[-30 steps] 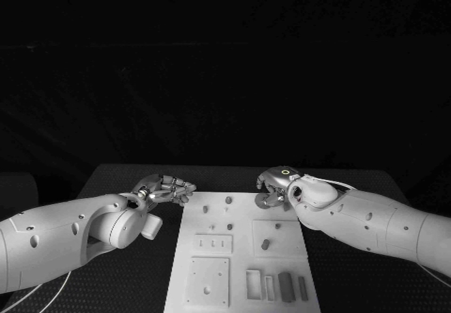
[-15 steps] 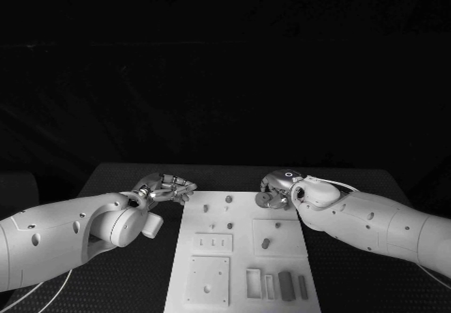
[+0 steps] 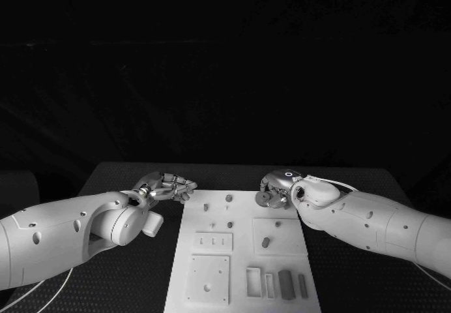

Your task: Assemble the parts on the task board

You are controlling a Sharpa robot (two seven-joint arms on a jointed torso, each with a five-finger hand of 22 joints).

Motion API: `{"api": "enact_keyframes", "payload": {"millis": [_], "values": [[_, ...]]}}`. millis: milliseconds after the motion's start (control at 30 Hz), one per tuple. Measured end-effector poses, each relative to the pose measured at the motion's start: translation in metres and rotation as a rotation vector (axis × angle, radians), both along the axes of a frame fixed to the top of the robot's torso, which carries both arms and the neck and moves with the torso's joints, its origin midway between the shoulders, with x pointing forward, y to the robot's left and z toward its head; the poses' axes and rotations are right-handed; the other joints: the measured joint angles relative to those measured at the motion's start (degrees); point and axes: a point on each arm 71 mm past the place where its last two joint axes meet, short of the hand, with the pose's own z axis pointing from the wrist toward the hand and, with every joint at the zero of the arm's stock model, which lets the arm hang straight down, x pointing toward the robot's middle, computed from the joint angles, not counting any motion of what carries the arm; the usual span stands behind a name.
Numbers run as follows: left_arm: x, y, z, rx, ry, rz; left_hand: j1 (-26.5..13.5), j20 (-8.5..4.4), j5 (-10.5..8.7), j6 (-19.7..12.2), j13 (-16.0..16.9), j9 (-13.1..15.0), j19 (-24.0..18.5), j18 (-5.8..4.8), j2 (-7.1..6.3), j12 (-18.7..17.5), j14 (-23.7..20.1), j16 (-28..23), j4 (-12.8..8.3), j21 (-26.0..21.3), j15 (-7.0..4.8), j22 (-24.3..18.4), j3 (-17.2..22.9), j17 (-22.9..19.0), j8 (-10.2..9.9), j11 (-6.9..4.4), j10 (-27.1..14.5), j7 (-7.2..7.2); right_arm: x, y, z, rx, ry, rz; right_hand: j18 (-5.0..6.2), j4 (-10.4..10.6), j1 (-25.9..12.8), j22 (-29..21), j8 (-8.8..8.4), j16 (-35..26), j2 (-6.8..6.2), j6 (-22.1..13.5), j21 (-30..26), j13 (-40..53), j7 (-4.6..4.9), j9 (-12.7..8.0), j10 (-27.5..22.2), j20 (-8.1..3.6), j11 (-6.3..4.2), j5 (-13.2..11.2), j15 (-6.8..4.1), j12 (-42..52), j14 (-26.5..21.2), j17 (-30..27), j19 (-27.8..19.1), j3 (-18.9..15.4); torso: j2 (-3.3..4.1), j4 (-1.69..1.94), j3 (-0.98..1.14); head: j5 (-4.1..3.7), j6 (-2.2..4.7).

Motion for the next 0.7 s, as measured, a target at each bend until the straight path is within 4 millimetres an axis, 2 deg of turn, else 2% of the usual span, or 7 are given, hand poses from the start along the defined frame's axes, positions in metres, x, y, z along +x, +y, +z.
{"api": "enact_keyframes", "payload": {"millis": [67,167,233,300,567,700], "values": [[0.0000,-0.0001,0.0000,0.000,0.000,0.000,0.00,0.00,0.00,0.00,0.04,0.00,0.00,-0.01,0.00,0.00,0.00,0.00,0.00,0.00,0.00,0.00,0.00,0.00,0.00,0.00,0.00,0.00,0.0002,0.0002,-0.0002,0.001,0.001,0.000,0.00,0.71,0.39,0.00,0.44,0.20,0.39,0.80,0.00,-0.19,-0.35,0.01,0.20,0.00,-0.20,0.00,-0.10,0.15,0.10,-0.06,0.00,0.71,0.00,0.01,0.00,-0.02,-0.01],[0.0001,-0.0001,0.0000,0.000,0.000,0.000,0.00,0.00,0.00,0.00,0.05,0.00,0.00,-0.03,0.00,0.00,0.00,0.00,0.00,0.00,0.00,0.00,0.00,0.00,0.00,0.00,0.00,0.00,0.0007,0.0000,-0.0005,0.002,0.002,0.000,0.00,1.24,0.67,-0.01,0.84,0.36,0.18,1.79,0.00,-0.44,-0.78,0.20,0.28,0.00,-0.29,0.00,-0.21,0.16,0.22,-0.12,0.00,1.23,-0.01,0.01,0.00,-0.04,-0.04],[0.0001,0.0000,0.0000,0.000,0.000,0.000,0.00,0.00,0.00,0.00,0.05,0.00,0.00,-0.04,0.00,0.00,0.00,0.00,0.00,0.00,0.00,-0.01,0.00,0.00,0.00,0.00,0.00,0.00,0.0006,-0.0002,-0.0007,0.003,0.002,0.000,0.01,1.24,0.74,-0.01,0.95,0.36,0.11,1.97,0.00,-0.51,-0.96,0.26,0.28,0.00,-0.69,0.00,-0.38,0.23,0.38,-0.12,0.00,1.24,-0.01,0.00,0.00,-0.05,-0.10],[0.0001,0.0003,0.0000,0.000,0.000,0.001,0.00,0.00,0.00,0.00,0.05,-0.01,0.00,-0.07,0.00,0.00,0.00,0.00,0.00,0.00,0.00,-0.01,0.00,-0.01,0.00,0.00,0.00,0.00,0.0004,-0.0009,-0.0009,0.003,0.003,0.001,0.01,1.24,0.96,0.04,1.22,0.36,0.34,2.26,0.00,-0.62,-1.24,0.27,0.28,0.00,-0.69,0.00,-0.42,0.43,0.39,-0.18,0.00,1.24,-0.02,0.00,0.00,-0.04,-0.16],[0.0001,0.0008,-0.0001,0.001,0.001,0.002,0.00,0.00,0.00,0.00,0.04,0.05,0.00,-0.18,0.00,0.00,0.17,0.00,0.00,0.00,0.17,-0.01,0.00,0.04,-0.22,0.00,0.00,0.00,-0.0015,-0.0027,-0.0019,0.006,0.002,0.004,0.01,1.23,1.19,0.05,1.55,0.36,0.11,2.28,0.00,-0.76,-1.26,0.49,0.28,0.01,-0.69,0.00,-0.61,0.43,0.20,-0.18,0.00,1.24,-0.04,-0.07,0.00,-0.04,-0.20],[0.0001,0.0008,-0.0001,0.001,0.001,0.002,0.00,0.00,0.00,0.00,0.04,0.04,0.00,-0.24,0.00,0.00,0.17,0.00,0.00,0.00,0.17,-0.01,0.00,0.04,-0.22,0.00,0.00,0.00,-0.0032,-0.0035,-0.0024,0.006,-0.003,0.008,0.00,1.13,1.55,0.06,1.71,0.37,0.02,2.99,0.24,-0.96,-1.96,0.56,0.60,-0.19,-1.01,0.00,-0.92,0.66,0.51,-0.27,0.22,1.34,-0.04,-0.05,0.00,-0.10,-0.24]]}}
